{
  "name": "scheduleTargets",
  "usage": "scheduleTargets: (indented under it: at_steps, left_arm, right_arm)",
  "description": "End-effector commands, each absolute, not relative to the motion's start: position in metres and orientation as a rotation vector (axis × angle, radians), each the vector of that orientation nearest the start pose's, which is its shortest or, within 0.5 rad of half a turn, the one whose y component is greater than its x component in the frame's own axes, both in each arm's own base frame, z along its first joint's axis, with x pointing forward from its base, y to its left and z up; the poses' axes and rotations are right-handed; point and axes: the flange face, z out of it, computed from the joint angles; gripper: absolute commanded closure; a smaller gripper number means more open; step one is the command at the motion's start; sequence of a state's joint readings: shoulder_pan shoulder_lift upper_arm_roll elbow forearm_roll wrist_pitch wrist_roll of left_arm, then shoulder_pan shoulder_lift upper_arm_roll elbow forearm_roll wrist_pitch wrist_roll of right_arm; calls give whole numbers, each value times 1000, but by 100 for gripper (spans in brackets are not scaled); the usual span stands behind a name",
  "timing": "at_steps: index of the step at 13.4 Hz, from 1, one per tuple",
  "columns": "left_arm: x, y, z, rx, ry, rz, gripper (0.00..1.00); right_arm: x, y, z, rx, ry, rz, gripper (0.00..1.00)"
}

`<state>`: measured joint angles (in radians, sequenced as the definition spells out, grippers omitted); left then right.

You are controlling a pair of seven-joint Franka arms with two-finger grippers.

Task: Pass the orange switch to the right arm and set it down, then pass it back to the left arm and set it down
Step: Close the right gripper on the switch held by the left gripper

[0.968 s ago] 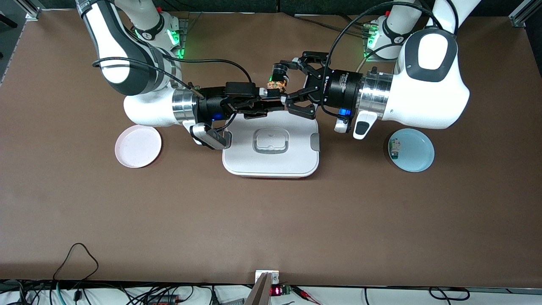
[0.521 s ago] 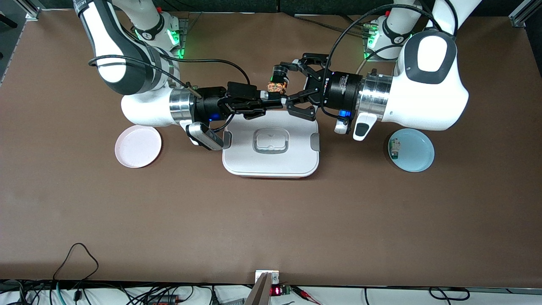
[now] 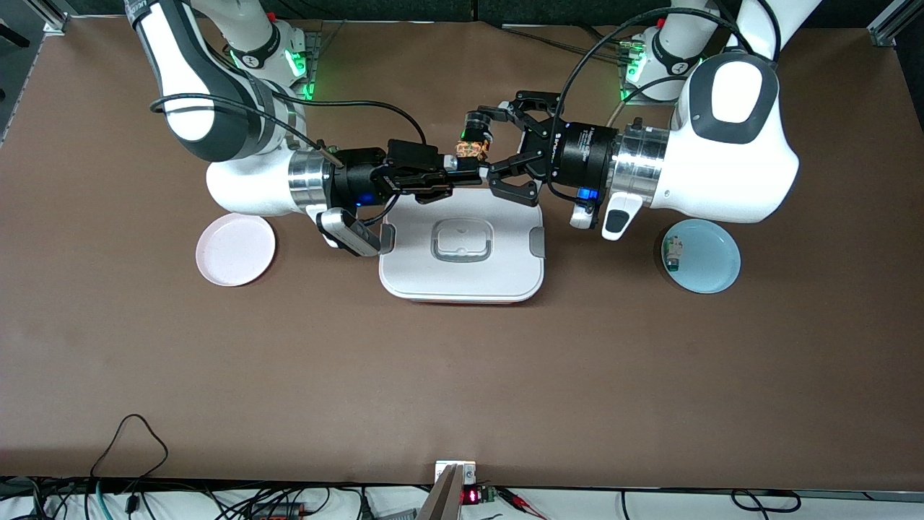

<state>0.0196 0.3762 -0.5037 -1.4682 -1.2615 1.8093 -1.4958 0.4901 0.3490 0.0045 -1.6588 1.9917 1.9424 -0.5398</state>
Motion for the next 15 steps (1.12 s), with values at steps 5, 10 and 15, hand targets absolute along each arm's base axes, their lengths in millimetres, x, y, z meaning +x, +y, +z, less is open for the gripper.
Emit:
scheduleTargets:
  at_steps: [5,10,15]
  left_arm:
    - [590,-334,567,1494,1257,-1392,99]
    - [590,-334,567,1495,1256,-1393,99]
    - [590,-334,567,1492,1255,-1395,97]
  right_arm:
    - [581,381,483,-1374,38,-30,73]
    - [581,380,483,-1375,39,-31,73]
    - [584,376,479,-1374,36,-37,73]
